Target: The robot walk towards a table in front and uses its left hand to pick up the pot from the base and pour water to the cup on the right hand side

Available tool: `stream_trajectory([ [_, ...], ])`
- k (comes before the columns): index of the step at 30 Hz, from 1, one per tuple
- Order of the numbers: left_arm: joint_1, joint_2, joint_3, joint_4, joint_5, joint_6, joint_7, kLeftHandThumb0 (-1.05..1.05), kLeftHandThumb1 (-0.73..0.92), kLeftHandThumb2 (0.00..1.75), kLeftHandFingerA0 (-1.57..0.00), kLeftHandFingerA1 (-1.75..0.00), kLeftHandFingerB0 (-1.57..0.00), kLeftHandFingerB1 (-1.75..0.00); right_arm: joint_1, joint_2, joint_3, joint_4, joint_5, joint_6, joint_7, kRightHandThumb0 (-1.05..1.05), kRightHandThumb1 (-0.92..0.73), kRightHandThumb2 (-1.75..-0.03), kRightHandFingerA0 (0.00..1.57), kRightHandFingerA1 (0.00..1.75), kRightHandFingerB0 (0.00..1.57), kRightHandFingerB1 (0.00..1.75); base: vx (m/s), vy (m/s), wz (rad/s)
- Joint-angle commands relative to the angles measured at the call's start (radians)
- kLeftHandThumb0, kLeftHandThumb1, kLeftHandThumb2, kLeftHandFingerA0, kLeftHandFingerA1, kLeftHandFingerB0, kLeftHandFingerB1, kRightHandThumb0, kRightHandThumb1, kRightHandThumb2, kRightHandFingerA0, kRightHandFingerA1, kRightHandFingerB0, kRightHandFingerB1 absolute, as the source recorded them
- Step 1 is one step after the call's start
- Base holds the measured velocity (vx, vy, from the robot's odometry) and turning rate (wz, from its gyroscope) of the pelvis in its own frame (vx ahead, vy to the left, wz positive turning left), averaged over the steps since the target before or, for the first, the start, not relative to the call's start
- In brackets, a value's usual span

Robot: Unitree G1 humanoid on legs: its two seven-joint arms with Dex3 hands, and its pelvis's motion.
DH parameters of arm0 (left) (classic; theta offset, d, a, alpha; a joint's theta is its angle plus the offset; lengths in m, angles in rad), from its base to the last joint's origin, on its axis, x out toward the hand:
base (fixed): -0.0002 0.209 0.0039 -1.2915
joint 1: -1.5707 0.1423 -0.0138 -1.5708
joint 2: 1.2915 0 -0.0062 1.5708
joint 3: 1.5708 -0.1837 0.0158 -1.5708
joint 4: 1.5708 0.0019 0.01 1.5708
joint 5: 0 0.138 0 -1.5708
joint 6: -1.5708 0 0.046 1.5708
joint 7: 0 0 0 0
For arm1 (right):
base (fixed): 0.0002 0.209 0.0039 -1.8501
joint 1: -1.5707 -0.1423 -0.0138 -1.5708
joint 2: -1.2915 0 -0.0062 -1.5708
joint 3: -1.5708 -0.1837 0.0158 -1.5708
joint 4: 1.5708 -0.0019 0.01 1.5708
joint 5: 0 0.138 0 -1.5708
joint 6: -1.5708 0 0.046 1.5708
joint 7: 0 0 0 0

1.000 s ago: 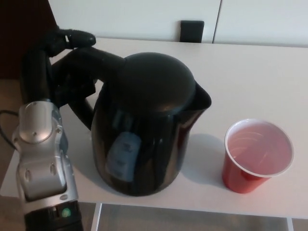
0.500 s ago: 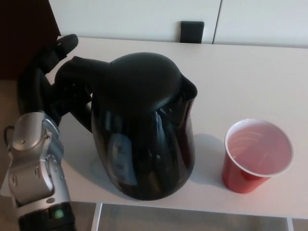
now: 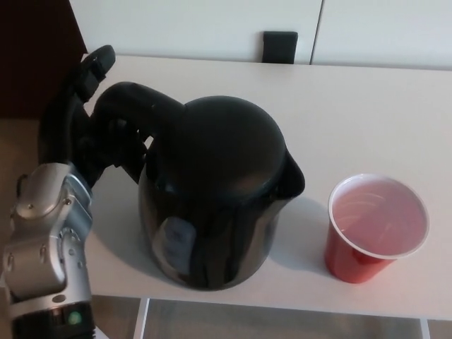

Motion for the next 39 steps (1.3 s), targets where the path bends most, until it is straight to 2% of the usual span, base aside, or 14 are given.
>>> stream_trajectory([
  [1,0.004,0.047,-0.03,-0.004,-0.054,-0.02,-0.026,-0.3,0.33,0.88,0.0,-0.48,0.0,-0.48,-0.002,-0.012,0.008,-0.002,-0.012,0.002,-0.001,-0.53,-0.66,-0.6,0.6,0.53,0.52,0.42,0.0,0.0,0.0],
  [3,0.006,0.054,-0.037,-0.003,-0.063,-0.021,-0.021,-0.3,0.33,0.88,0.0,-0.48,0.0,-0.48,-0.002,-0.012,0.009,-0.001,-0.012,0.003,-0.001,-0.53,-0.66,-0.6,0.6,0.53,0.52,0.42,0.0,0.0,0.0],
  [4,0.003,0.092,-0.062,0.004,-0.045,-0.046,-0.047,-0.55,0.42,0.68,-0.09,-0.37,-0.08,-0.27,-0.007,-0.011,0.006,0.002,-0.009,0.003,0.003,-0.51,-0.65,-0.6,0.57,0.51,0.5,0.41,0.0,0.0,0.0],
  [5,-0.005,0.115,-0.076,0.01,-0.036,-0.053,-0.062,-0.29,0.34,0.88,0.0,-0.48,0.0,-0.48,-0.013,-0.009,-0.002,0.003,-0.001,0.004,-0.001,-0.5,-0.65,-0.6,0.59,0.53,0.51,0.42,0.0,0.0,0.0],
  [15,-0.019,0.308,-0.237,0.035,0.052,-0.081,-0.086,-0.25,0.37,0.89,-0.01,-0.48,0.0,-0.47,-0.032,-0.01,-0.008,0.006,-0.005,0.018,-0.02,-0.53,-0.61,-0.59,0.58,0.55,0.57,0.43,0.0,0.0,0.0],
  [16,-0.016,0.441,-0.333,0.051,0.143,-0.131,-0.18,-0.56,0.4,0.66,-0.11,-0.39,-0.07,-0.29,-0.036,-0.013,0.011,0.006,-0.025,0.021,-0.033,-0.55,-0.62,-0.59,0.63,0.54,0.56,0.41,0.0,0.0,0.0],
  [20,-0.022,0.572,-0.422,0.057,0.162,-0.135,-0.258,-0.46,0.45,0.57,-0.1,-0.33,-0.11,-0.23,-0.03,-0.018,0.025,0.006,-0.031,0.002,-0.01,-0.54,-0.63,-0.59,0.61,0.55,0.56,0.44,0.0,0.0,0.0],
  [27,-0.047,0.676,-0.465,0.08,0.115,-0.145,-0.323,-0.52,0.35,0.71,-0.03,-0.31,-0.03,-0.19,-0.041,-0.019,0.023,0.005,-0.024,0.014,-0.007,-0.53,-0.63,-0.59,0.62,0.57,0.56,0.44,0.0,0.0,0.0],
  [30,-0.069,0.708,-0.471,0.102,0.112,-0.166,-0.36,-0.61,0.39,0.57,-0.02,-0.25,0.0,-0.18,-0.049,-0.016,0.012,0.003,-0.015,0.026,-0.023,-0.55,-0.62,-0.59,0.62,0.57,0.55,0.42,0.0,0.0,0.0],
  [31,-0.074,0.718,-0.476,0.108,0.116,-0.173,-0.371,-0.59,0.35,0.77,0.0,-0.2,0.0,-0.13,-0.049,-0.018,0.022,0.004,-0.026,0.018,-0.019,-0.56,-0.65,-0.6,0.62,0.57,0.53,0.42,0.0,0.0,0.0],
  [32,-0.084,0.748,-0.481,0.121,0.122,-0.189,-0.403,-0.69,0.41,0.79,0.0,-0.05,0.0,0.0,-0.051,-0.02,0.017,0.009,-0.022,0.012,0.002,-0.52,-0.63,-0.59,0.59,0.59,0.53,0.44,0.0,0.0,0.0],
  [36,-0.087,0.758,-0.482,0.131,0.118,-0.199,-0.414,-0.69,0.41,0.79,0.0,-0.05,0.0,0.0,-0.053,-0.02,0.006,0.012,-0.014,0.014,0.008,-0.52,-0.63,-0.59,0.59,0.59,0.53,0.44,0.0,0.0,0.0],
  [37,-0.074,0.785,-0.47,0.128,0.119,-0.189,-0.425,-0.83,0.47,0.55,0.0,0.0,0.0,0.0,-0.041,-0.019,0.014,0.006,-0.021,-0.005,0.031,-0.49,-0.64,-0.59,0.54,0.56,0.53,0.45,0.0,0.0,0.0],
  [39,-0.071,0.788,-0.468,0.128,0.119,-0.19,-0.429,-0.83,0.47,0.55,0.0,0.0,0.0,0.0,-0.039,-0.019,0.014,0.005,-0.022,-0.008,0.034,-0.49,-0.64,-0.59,0.54,0.56,0.53,0.45,0.0,0.0,0.0],
])
